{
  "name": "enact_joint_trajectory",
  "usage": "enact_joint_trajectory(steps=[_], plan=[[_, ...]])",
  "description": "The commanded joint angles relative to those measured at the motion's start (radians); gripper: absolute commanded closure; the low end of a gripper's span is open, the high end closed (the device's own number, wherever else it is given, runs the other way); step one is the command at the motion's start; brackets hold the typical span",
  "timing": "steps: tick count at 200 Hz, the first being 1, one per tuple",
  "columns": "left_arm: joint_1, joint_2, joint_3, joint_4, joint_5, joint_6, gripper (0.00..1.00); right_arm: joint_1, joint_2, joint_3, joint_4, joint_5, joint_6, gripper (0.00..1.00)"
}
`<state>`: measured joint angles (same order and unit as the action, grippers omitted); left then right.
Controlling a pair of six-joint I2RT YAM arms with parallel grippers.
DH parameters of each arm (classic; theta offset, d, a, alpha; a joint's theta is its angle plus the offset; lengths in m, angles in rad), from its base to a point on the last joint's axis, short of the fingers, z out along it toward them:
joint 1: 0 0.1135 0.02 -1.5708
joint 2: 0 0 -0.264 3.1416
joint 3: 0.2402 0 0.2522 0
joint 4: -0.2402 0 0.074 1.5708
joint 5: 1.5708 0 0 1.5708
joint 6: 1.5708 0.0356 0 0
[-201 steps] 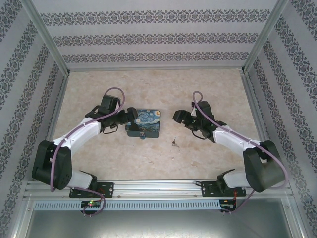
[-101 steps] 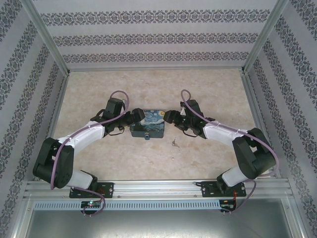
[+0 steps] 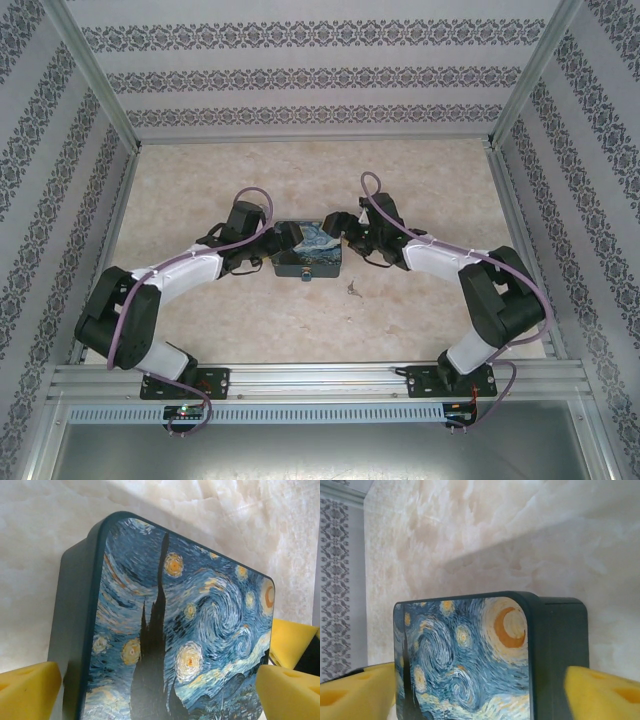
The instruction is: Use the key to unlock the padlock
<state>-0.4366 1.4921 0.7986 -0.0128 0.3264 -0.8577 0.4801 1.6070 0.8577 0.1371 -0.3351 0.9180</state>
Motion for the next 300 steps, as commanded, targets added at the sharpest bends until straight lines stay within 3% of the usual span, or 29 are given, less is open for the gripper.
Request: enact_joint_trajectory(steps=[1, 20, 48, 69, 84, 114, 165, 178, 230, 300], plan=[[-0.011, -0.014, 0.037, 0.01, -0.037, -0.002, 0.0, -0.023, -0.046, 0.047, -0.131, 0.079, -0.079, 0.02], [-0.011, -0.037, 0.049, -0.013, -0.054, 0.014, 0.0, -0.034, -0.08, 0.099, -0.29, 0.205, -0.169, 0.02], [-0.01, -0.073, 0.077, -0.052, -0.07, 0.037, 0.0, -0.027, -0.109, 0.184, -0.52, 0.531, -0.247, 0.02], [-0.01, -0.1, 0.095, -0.074, -0.081, 0.051, 0.0, -0.036, -0.121, 0.211, -0.582, 0.676, -0.318, 0.02], [-0.01, -0.117, 0.109, -0.089, -0.088, 0.062, 0.0, -0.061, -0.127, 0.225, -0.603, 0.643, -0.441, 0.02], [-0.009, -0.132, 0.161, -0.14, -0.094, 0.108, 0.0, -0.108, -0.165, 0.17, -0.564, 0.596, -0.443, 0.02], [-0.006, -0.135, 0.23, -0.194, -0.103, 0.147, 0.0, -0.111, -0.216, 0.041, -0.501, 0.25, -0.452, 0.02], [-0.005, -0.139, 0.235, -0.2, -0.108, 0.15, 0.0, -0.084, -0.216, 0.003, -0.486, 0.21, -0.43, 0.09], [-0.006, -0.177, 0.214, -0.225, -0.141, 0.172, 0.0, 0.036, -0.214, -0.132, -0.443, 0.194, -0.379, 0.29], [-0.004, -0.189, 0.183, -0.225, -0.145, 0.168, 0.0, 0.152, -0.154, -0.114, -0.471, 0.253, -0.409, 0.4]])
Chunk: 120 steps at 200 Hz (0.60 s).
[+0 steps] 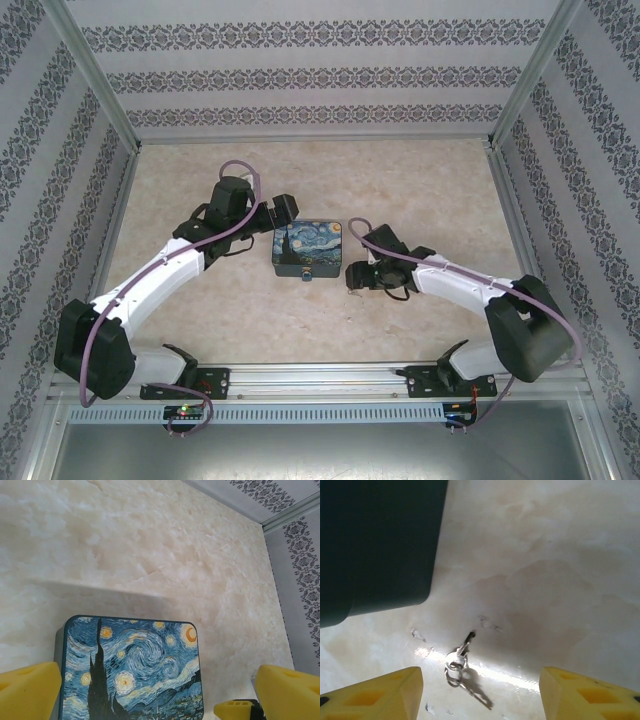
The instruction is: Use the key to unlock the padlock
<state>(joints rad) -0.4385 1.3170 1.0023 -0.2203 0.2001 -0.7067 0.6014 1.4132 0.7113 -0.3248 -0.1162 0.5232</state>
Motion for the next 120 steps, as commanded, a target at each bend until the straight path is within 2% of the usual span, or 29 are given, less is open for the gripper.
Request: enact_joint_trajectory(steps=[1, 59, 120], plan=[[-0.002, -0.013, -0.021, -0.018, -0.017, 0.016, 0.0, 0.033, 0.043, 0.033, -0.009, 0.035, -0.016, 0.41], [0.002, -0.02, -0.031, -0.016, -0.018, 0.013, 0.0, 0.118, 0.143, 0.109, -0.058, 0.128, -0.026, 0.51], [0.009, -0.021, -0.048, -0.002, -0.011, 0.006, 0.0, 0.177, 0.201, 0.125, -0.089, 0.204, -0.003, 0.55]])
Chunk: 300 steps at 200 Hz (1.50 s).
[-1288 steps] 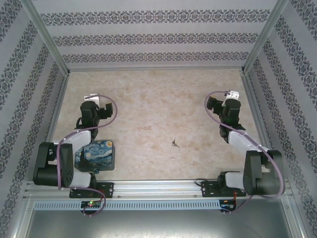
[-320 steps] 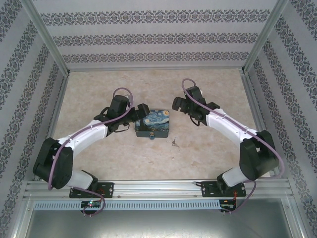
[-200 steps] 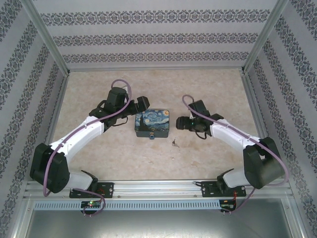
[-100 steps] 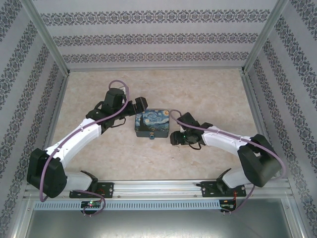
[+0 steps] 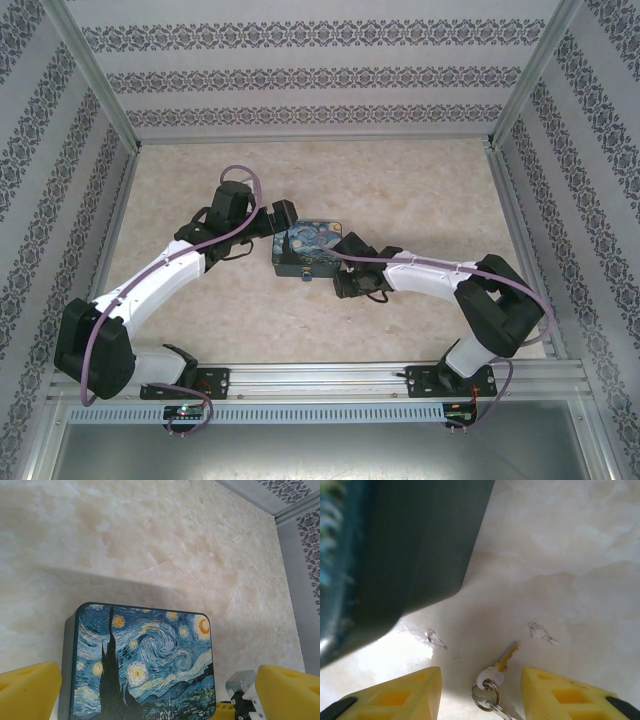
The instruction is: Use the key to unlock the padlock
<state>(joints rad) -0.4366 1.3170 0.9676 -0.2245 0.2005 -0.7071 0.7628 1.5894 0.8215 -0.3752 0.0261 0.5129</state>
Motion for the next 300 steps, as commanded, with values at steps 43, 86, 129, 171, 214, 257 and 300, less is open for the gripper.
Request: enact_joint_trajectory(steps=[43, 86, 129, 171, 214, 257, 300], plan=[[0.01, -0.02, -0.021, 0.007, -0.009, 0.006, 0.01, 0.026, 0.07, 0.018, -0.035, 0.097, 0.024, 0.61], [0.013, -0.021, -0.023, 0.008, -0.01, 0.002, 0.0, 0.044, 0.103, 0.022, -0.039, 0.127, 0.041, 0.72], [0.014, -0.02, -0.024, 0.011, -0.009, -0.005, 0.0, 0.049, 0.09, 0.005, -0.036, 0.124, 0.053, 0.85], [0.013, -0.019, -0.024, 0.01, 0.0, -0.012, 0.0, 0.046, 0.042, -0.01, -0.041, 0.119, 0.054, 0.95], [0.014, -0.021, -0.03, 0.013, 0.011, -0.015, 0.0, 0.023, -0.051, -0.033, -0.052, 0.088, 0.049, 1.0], [0.014, -0.008, -0.017, 0.013, 0.046, 0.007, 0.0, -0.068, -0.229, -0.04, -0.036, -0.058, 0.007, 1.0], [0.013, 0.017, -0.014, 0.099, 0.145, -0.031, 0.0, -0.226, -0.344, 0.008, 0.059, -0.392, -0.028, 1.0]])
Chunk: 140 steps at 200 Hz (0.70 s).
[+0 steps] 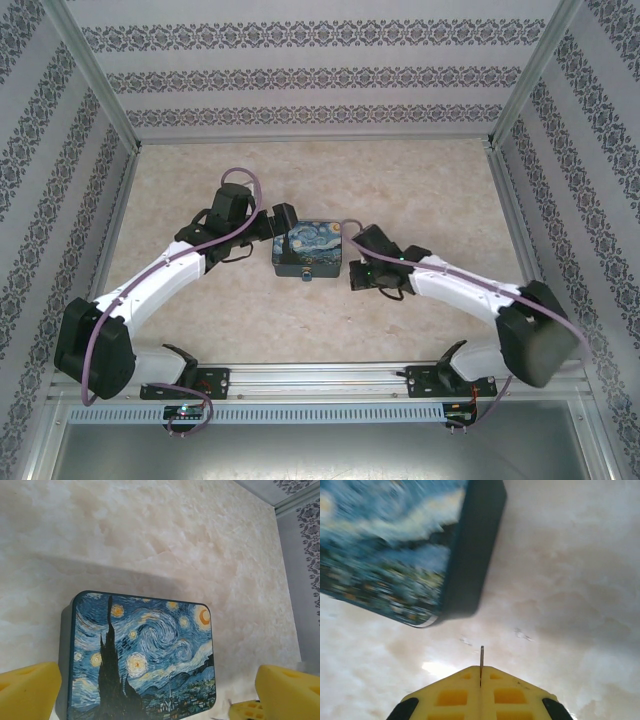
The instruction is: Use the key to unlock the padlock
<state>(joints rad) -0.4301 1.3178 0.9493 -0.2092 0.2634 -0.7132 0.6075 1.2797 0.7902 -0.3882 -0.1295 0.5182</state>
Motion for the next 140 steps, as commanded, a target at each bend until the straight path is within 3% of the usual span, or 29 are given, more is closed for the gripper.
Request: enact_joint_trajectory(steps=[1, 61, 89, 140], plan=[[0.006, 0.017, 0.004, 0.088, 0.086, -0.026, 0.0, -0.074, -0.035, 0.04, 0.076, -0.245, -0.034, 1.0], [0.005, 0.164, 0.037, 0.384, 0.421, -0.192, 0.05, -0.23, -0.02, 0.035, 0.397, -0.623, 0.038, 1.0], [0.005, 0.202, 0.036, 0.503, 0.478, -0.273, 0.06, -0.239, 0.013, 0.065, 0.435, -0.669, 0.046, 1.0], [-0.007, 0.248, 0.017, 0.68, 0.512, -0.39, 0.26, -0.238, 0.058, 0.066, 0.553, -0.702, 0.125, 1.0]])
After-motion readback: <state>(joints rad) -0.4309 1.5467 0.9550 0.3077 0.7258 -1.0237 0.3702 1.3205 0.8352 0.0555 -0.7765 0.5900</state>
